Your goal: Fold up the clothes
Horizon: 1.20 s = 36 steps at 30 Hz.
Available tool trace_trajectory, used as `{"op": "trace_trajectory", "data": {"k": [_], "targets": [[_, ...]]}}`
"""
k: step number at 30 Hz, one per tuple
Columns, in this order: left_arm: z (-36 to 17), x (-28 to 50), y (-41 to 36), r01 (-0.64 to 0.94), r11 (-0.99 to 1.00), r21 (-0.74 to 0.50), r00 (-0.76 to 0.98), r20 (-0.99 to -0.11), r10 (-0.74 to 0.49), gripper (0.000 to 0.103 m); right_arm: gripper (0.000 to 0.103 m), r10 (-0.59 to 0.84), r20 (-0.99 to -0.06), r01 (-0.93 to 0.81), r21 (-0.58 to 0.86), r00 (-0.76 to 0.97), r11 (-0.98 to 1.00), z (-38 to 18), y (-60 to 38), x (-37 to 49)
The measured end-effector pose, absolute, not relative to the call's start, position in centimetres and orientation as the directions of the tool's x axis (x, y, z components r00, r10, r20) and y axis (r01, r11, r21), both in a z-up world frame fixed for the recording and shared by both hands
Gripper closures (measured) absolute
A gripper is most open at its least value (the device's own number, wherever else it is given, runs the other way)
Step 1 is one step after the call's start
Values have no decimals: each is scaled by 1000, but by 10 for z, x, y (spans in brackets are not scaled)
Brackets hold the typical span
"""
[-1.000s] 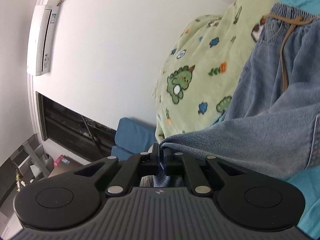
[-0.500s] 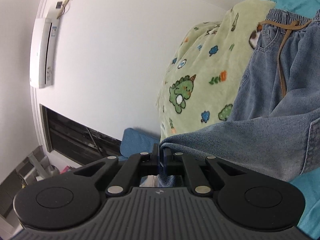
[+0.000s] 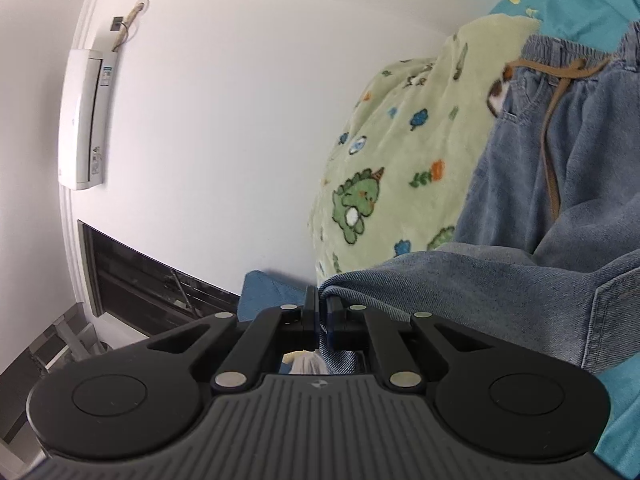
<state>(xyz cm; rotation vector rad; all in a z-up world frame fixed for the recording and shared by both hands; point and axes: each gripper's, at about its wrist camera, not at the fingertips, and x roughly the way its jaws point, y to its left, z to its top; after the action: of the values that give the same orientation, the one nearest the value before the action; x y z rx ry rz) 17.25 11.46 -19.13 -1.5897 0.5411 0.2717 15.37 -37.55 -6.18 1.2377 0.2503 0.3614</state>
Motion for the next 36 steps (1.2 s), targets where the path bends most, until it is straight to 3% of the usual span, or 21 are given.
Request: {"op": "trace_trajectory", "data": {"k": [3, 8, 12, 15, 17, 22, 27, 33, 36], "targets": [[-166, 163, 130, -502, 56, -863, 856, -505, -108, 103, 99, 397, 1, -125, 950, 918, 285, -65, -377, 155], [-88, 147, 173, -440, 246, -864, 887, -460, -30, 103, 99, 395, -17, -125, 935, 919, 331, -61, -377, 150], [-50, 144, 169, -365, 373, -853, 882, -445, -153, 103, 99, 401, -34, -121, 928, 915, 353, -59, -373, 146], [-44, 121, 133, -333, 471, -817, 858, -470, -209, 92, 99, 403, -51, -112, 922, 914, 372, -57, -370, 145], [-45, 127, 99, -308, 588, -748, 816, -526, -242, 76, 99, 403, -58, -109, 919, 913, 378, -57, -368, 145], [-55, 140, 8, -71, 917, -392, 741, -636, -214, 43, 99, 403, -65, -104, 918, 913, 382, -56, -371, 146], [-78, 141, -52, 159, 981, -108, 788, -585, -193, 24, 99, 410, -55, -110, 923, 910, 369, -54, -373, 149], [-116, 157, -86, 222, 966, 134, 803, -587, -103, 20, 99, 410, -37, -123, 925, 911, 358, -50, -376, 152], [-127, 167, -90, 184, 963, 195, 800, -599, -32, 18, 99, 414, -40, -118, 930, 909, 349, -51, -372, 154]]}}
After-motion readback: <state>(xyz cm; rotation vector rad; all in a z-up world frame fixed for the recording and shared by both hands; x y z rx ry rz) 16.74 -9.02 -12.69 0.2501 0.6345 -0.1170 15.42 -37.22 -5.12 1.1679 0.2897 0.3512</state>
